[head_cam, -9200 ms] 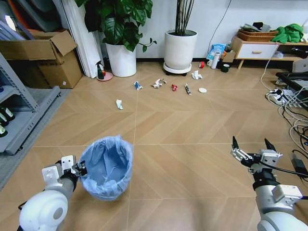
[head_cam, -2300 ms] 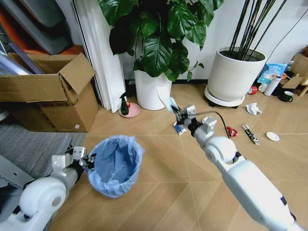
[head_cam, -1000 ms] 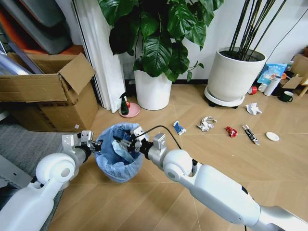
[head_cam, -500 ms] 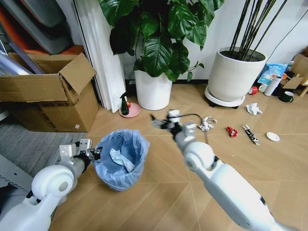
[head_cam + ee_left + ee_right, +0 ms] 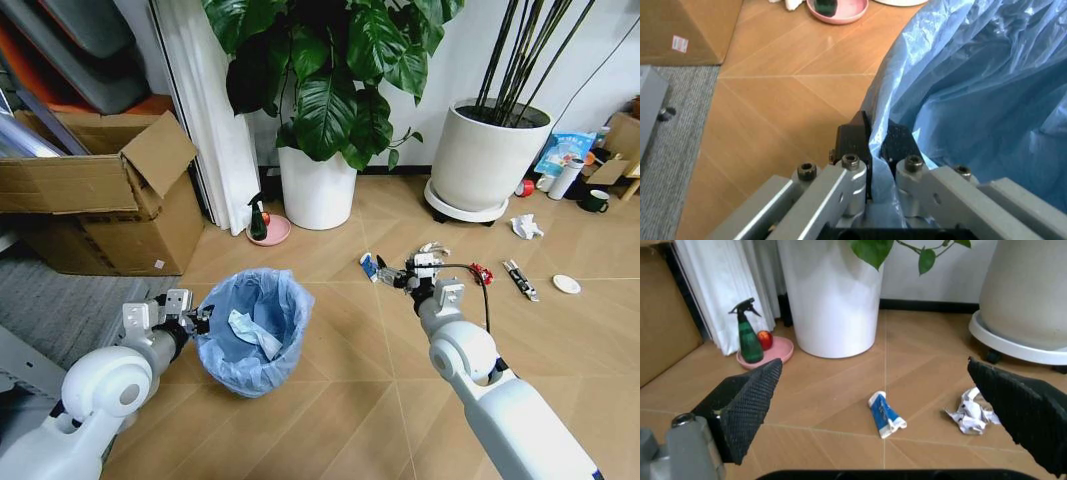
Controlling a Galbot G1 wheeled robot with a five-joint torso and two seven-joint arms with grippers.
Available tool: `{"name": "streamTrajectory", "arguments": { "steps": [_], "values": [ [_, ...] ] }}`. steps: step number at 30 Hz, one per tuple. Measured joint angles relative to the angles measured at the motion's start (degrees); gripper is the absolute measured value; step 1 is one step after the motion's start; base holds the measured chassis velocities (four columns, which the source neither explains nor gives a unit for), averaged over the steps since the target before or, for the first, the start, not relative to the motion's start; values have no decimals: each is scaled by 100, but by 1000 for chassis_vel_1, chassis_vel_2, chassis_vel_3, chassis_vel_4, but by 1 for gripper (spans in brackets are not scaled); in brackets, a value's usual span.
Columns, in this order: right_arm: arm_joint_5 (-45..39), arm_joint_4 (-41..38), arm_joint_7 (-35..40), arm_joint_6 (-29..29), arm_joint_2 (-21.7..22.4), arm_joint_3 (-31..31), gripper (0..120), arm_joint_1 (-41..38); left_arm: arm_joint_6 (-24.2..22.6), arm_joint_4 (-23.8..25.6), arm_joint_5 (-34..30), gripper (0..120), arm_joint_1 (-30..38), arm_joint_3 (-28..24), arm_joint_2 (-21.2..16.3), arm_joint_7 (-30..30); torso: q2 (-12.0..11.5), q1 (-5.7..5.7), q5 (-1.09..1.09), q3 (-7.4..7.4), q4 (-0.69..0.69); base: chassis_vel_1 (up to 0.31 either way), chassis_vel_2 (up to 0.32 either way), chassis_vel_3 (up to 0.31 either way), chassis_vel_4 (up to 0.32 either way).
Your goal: Pick up the trash bin and place the garbage on the floor into it.
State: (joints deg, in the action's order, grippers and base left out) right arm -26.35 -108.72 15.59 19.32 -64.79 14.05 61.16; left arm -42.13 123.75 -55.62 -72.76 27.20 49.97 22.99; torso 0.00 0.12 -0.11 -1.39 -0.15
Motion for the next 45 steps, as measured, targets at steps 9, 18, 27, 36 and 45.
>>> {"name": "streamTrajectory", "arguments": {
  "steps": [9,18,27,36,45],
  "values": [
    [18,-31,-4,-9,-68,14,100,60,0,87,5,0,-55,-10,-40,0,0,1,2,-2,1,-184,181,193,-185],
    [35,-65,-7,-27,-75,79,100,132,1,126,6,0,-70,-19,-39,-6,0,2,1,-2,1,-200,194,209,-205],
    [48,-87,-15,-30,-27,168,100,256,1,125,31,0,-57,-48,17,-17,0,2,-6,-1,1,-214,210,218,-218],
    [185,-139,-50,-41,26,235,100,504,1,153,50,0,-89,-49,25,-25,-1,2,-4,-2,1,-201,196,210,-201],
    [224,-148,-65,-38,1,266,100,598,0,239,52,0,-128,-48,17,-26,0,1,-2,-1,1,-85,86,94,-91]
  ]
}}
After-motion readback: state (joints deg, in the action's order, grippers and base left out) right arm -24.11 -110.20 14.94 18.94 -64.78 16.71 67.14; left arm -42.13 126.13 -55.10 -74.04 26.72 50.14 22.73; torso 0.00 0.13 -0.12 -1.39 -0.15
